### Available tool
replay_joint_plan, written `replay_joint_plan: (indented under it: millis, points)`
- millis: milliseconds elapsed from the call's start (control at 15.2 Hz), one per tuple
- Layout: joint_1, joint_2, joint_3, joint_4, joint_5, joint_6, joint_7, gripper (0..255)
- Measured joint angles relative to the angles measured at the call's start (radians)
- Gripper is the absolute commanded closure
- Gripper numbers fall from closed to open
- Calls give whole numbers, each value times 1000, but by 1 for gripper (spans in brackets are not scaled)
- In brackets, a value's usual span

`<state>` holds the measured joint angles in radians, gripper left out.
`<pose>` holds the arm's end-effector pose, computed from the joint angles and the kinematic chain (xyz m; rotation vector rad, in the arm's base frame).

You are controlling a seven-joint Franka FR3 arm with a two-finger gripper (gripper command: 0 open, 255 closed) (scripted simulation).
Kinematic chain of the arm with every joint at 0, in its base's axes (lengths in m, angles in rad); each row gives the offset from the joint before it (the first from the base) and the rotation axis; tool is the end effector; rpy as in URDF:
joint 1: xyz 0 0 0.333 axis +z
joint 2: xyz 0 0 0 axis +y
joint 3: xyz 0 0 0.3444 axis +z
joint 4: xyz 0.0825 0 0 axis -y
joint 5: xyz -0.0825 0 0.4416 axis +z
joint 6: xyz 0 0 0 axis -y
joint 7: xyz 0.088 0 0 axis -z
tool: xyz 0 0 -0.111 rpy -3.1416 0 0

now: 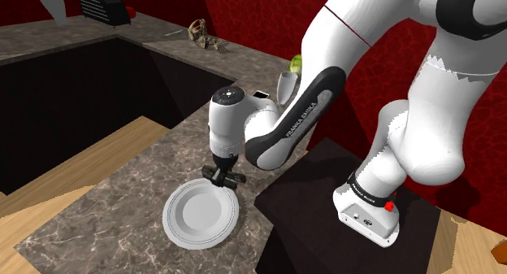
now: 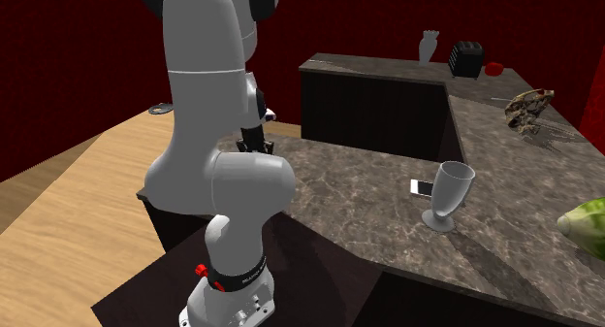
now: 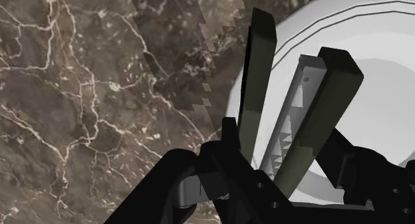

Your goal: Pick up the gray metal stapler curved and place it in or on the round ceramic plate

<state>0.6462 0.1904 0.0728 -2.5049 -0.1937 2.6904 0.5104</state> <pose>0.3701 0.3337 0.1815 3.0258 0.5849 0.0584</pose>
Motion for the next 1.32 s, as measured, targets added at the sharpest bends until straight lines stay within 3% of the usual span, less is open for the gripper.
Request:
replay_joint_plan:
  millis: [528, 1320]
  points:
    - [102, 92, 46, 161, -10, -82, 146, 255]
    - [136, 256, 8, 195, -71, 41, 205, 255]
